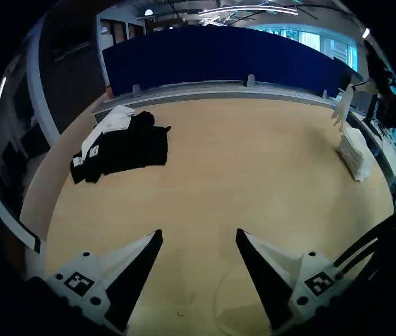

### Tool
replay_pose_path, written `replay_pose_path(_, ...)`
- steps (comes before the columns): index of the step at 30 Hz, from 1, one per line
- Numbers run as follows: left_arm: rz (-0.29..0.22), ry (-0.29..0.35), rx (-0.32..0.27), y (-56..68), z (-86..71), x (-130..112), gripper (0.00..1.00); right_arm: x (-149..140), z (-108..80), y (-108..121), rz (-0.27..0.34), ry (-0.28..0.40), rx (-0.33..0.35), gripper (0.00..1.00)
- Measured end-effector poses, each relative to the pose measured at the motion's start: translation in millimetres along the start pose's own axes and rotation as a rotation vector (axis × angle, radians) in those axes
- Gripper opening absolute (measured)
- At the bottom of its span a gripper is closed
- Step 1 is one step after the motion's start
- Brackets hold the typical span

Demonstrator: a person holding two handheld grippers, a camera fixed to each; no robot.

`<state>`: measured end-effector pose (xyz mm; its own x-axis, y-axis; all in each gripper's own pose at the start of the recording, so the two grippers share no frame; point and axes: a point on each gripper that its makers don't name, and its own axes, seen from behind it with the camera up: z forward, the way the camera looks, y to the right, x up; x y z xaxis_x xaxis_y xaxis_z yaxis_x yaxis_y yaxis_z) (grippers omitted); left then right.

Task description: Fold towel

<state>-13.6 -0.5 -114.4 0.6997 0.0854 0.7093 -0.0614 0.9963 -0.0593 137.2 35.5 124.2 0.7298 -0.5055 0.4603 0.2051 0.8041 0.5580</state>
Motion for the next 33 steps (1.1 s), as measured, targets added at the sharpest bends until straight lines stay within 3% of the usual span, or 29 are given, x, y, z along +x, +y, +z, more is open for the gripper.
replay_pose_path(17, 0.017, 0.001, -0.001, 11.0, 0.0, 8.8, 0.98, -31.0, -17.5, 20.7, 0.027, -0.02, -0.026, 0.05)
replay_pose_path(33, 0.042, 0.001, -0.013, 20.0, -2.9, 9.4, 0.98, -117.9, -56.7, 19.3, 0.119, -0.092, -0.075, 0.05)
